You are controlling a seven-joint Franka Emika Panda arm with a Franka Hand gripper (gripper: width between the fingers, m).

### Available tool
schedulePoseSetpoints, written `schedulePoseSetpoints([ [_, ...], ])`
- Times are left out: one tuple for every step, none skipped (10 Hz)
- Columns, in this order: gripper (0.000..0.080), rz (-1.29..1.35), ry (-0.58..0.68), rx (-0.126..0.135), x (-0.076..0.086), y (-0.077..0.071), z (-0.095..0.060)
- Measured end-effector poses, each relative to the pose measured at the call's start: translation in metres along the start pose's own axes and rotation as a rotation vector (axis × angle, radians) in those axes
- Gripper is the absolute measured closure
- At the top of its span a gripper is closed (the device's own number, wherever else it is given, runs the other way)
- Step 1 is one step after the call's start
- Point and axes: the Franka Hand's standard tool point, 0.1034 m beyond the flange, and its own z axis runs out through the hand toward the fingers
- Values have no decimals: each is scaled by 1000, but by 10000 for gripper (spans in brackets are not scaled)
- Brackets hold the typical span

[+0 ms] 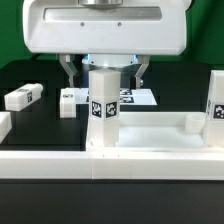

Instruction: Assemble desk

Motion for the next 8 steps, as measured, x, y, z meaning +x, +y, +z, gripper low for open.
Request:
schedulePoseSetpoints([
  [151, -95, 0, -7, 0, 0, 0],
  [151, -158, 1, -7, 0, 0, 0],
  [151, -215, 1, -6, 0, -2, 0],
  [151, -320, 0, -7, 0, -2, 0],
  [151, -413, -4, -11, 0, -1, 0],
  [151, -488, -8, -21, -1, -1, 1],
  [151, -558, -4, -28, -1, -2, 1],
  [151, -610, 7, -33, -1, -2, 4],
])
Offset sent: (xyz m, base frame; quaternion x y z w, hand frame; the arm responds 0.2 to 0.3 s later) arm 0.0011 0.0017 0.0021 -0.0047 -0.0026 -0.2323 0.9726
